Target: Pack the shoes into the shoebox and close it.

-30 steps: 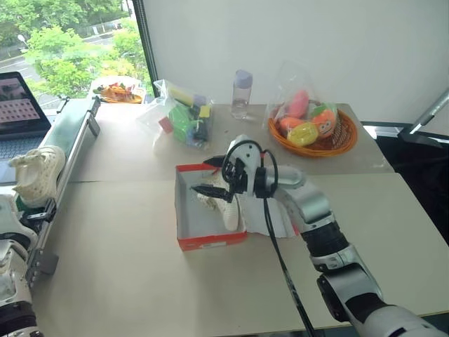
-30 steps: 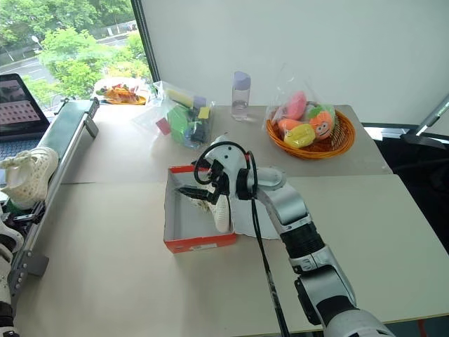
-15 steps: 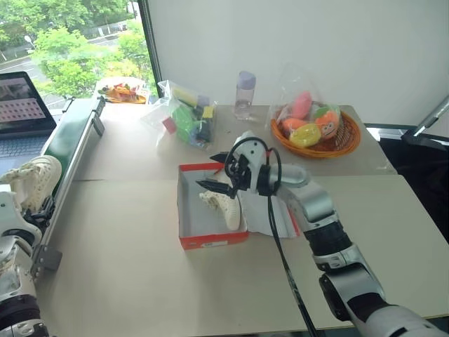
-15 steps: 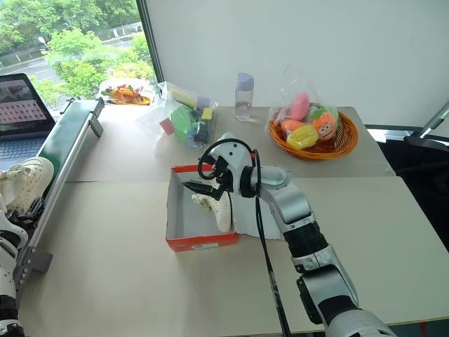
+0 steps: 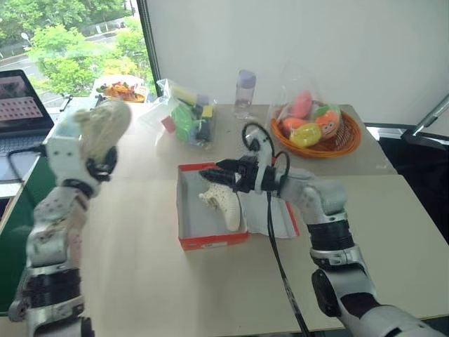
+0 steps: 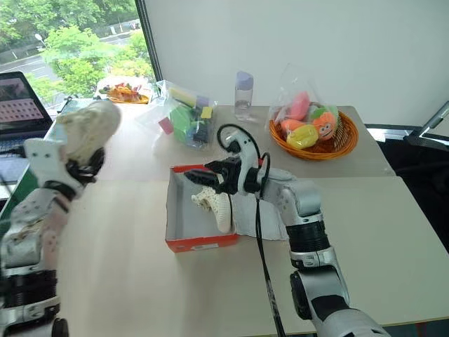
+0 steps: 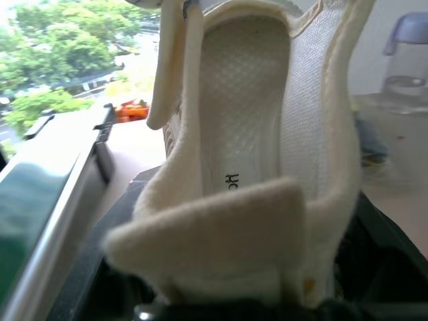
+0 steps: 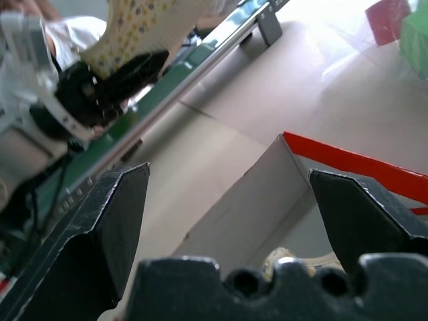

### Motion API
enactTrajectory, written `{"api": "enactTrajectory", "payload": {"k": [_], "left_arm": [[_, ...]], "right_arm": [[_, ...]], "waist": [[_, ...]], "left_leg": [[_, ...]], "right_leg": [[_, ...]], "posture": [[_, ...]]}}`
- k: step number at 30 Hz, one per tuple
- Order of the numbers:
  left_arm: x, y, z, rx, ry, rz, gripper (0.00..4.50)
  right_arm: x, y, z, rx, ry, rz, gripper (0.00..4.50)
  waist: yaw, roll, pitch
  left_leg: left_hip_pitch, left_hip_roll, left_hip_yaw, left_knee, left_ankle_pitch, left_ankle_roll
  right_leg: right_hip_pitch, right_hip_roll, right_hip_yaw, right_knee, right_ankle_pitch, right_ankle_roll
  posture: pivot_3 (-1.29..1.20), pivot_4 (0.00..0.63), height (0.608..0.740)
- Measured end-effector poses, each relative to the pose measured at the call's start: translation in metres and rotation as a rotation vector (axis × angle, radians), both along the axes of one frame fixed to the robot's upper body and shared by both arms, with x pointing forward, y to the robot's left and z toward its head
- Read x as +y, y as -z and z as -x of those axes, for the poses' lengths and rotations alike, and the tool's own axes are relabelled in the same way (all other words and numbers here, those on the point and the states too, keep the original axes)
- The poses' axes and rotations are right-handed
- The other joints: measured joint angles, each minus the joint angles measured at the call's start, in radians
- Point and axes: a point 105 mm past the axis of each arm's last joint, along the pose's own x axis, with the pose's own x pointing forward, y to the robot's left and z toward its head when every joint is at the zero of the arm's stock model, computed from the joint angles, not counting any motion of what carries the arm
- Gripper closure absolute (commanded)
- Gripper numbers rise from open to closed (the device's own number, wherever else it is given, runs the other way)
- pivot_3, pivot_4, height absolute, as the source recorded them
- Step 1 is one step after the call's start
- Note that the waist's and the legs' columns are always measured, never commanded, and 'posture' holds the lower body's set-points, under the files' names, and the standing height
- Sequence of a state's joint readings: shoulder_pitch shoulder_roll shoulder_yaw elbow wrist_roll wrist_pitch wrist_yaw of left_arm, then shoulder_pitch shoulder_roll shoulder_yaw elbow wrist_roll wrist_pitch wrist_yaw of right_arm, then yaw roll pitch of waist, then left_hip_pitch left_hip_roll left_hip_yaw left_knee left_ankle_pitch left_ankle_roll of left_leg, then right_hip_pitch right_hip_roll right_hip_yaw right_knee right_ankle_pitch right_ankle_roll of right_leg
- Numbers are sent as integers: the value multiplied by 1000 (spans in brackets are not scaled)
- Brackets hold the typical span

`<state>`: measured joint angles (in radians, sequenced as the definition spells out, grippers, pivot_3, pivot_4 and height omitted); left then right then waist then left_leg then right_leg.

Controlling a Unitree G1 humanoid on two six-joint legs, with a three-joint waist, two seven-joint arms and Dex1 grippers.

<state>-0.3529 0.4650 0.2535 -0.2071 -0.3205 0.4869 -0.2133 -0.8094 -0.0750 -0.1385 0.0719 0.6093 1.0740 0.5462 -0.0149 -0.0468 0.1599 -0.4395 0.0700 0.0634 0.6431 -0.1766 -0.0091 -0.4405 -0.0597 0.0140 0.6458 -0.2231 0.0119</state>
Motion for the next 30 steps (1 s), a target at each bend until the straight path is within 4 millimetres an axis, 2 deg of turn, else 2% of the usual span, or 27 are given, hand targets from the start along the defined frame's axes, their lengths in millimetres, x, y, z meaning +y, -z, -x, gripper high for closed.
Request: {"api": "enactTrajectory", "payload": {"k": [2, 5, 7, 8, 10, 12, 20, 26, 29, 30], "left_arm": [[-26, 1, -4, 11, 67, 17, 1687], [-49, 0, -6, 19, 124, 28, 1687], [-66, -3, -9, 19, 160, 46, 1687], [-83, -5, -10, 18, 205, 57, 1687], [-102, -7, -9, 16, 259, 68, 1687], [-114, -7, -8, 18, 290, 81, 1687], [-136, -2, -3, 55, 341, 112, 1687], [-144, 6, 5, 100, 349, 138, 1687], [-147, 5, 7, 107, 359, 148, 1692], [-147, 7, 7, 115, 361, 148, 1692]], "right_arm": [[-3, -15, -7, 69, 44, -101, 0], [-11, -25, -15, 148, 99, -192, 0], [-17, -23, -22, 214, 152, -236, 0], [-21, -20, -25, 249, 181, -256, 0], [-21, -16, -27, 280, 202, -260, 0], [-22, -14, -29, 292, 219, -251, 0], [-30, -13, -36, 298, 284, -270, 0], [-35, -11, -41, 296, 312, -289, 0], [-34, -12, -43, 289, 314, -299, 718], [-33, -12, -43, 287, 311, -300, 1088]], "waist": [[-3, 0, 0], [-2, 0, 0], [0, 0, 0], [2, 0, 0], [2, 0, 0], [1, 0, 0], [-5, 0, 0], [-4, 0, 0], [-4, 1, 0], [-4, 1, 0]], "left_leg": [[0, 0, -1, 0, 0, 0], [0, 0, -1, 0, 0, 0], [0, -1, -1, 0, 0, 0], [-1, -1, -2, 0, 0, 0], [-1, -1, -2, 0, 0, 1], [-1, -1, -2, 0, 0, 1], [-1, -1, -3, 0, 0, 1], [-1, -1, -3, 0, 0, 1], [-2, -1, -3, 1, 0, 1], [-2, -1, -3, 1, 0, 1]], "right_leg": [[0, 1, 0, 0, 0, 0], [0, 1, 0, 0, 0, 0], [1, 1, 0, -1, 0, 1], [1, 1, 0, -1, 0, 1], [1, 1, 0, -2, 0, 2], [1, 1, 0, -2, 0, 2], [1, 1, 1, -2, 0, 2], [1, 1, 1, -2, 0, 2], [1, 1, 1, -3, 0, 2], [1, 1, 1, -3, 0, 2]], "posture": [[0, 150, 740], [0, 150, 740], [0, 150, 740], [0, 150, 740], [0, 150, 740], [0, 150, 740], [0, 150, 740], [0, 150, 740], [0, 150, 740], [0, 150, 740]]}}
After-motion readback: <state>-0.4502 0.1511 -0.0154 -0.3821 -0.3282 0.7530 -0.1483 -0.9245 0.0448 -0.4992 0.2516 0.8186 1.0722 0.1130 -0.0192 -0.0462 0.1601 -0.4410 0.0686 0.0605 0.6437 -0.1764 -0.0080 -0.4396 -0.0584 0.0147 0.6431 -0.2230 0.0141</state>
